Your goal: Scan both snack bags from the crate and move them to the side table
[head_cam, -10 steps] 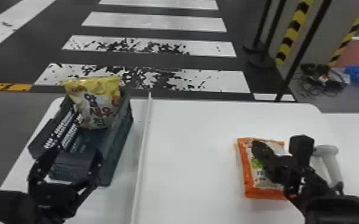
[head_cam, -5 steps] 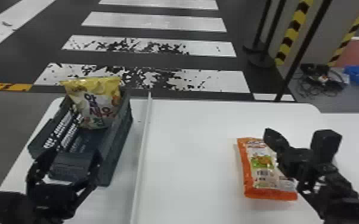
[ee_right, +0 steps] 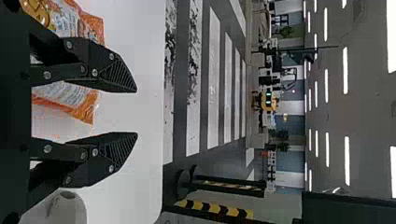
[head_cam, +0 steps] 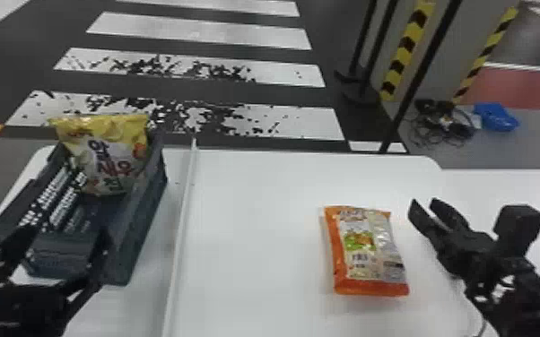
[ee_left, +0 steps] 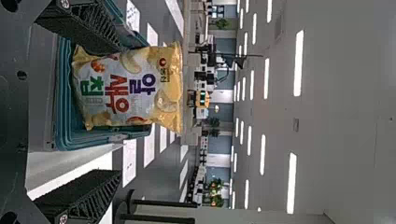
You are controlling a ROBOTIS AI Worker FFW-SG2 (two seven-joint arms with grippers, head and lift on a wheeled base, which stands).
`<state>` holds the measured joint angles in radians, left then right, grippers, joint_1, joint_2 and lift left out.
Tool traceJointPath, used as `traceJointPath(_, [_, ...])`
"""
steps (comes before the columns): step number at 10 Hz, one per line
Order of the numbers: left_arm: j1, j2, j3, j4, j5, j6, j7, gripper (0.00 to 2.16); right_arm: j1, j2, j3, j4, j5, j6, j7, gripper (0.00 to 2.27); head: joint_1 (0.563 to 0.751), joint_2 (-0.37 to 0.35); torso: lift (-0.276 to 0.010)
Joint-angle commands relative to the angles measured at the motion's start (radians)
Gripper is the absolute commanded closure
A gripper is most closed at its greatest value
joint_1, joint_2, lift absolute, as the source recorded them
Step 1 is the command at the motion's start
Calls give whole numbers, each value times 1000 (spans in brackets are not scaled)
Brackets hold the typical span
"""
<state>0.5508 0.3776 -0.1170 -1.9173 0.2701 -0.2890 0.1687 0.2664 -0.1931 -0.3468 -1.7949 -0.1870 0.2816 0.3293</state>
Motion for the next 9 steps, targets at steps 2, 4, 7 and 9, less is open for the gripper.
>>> traceJointPath(2, [1, 4, 0, 4, 8, 0, 0, 66, 28, -34, -57, 5, -25, 9, 1, 110, 695, -196, -99])
traceJointPath(4, [1, 6, 0, 3, 8, 0, 0, 66, 27, -69, -78, 51, -29, 18, 4, 110, 695, -226, -99])
traceJointPath(7, [1, 7, 0, 11, 11, -6, 0, 66, -36, -135, -103, 198, -31, 64, 47, 113, 695, -280, -99])
traceJointPath(9, [-2, 6, 0, 24, 12, -12, 0, 66, -81, -170, -106, 272, -42, 110, 85, 113, 695, -305, -99])
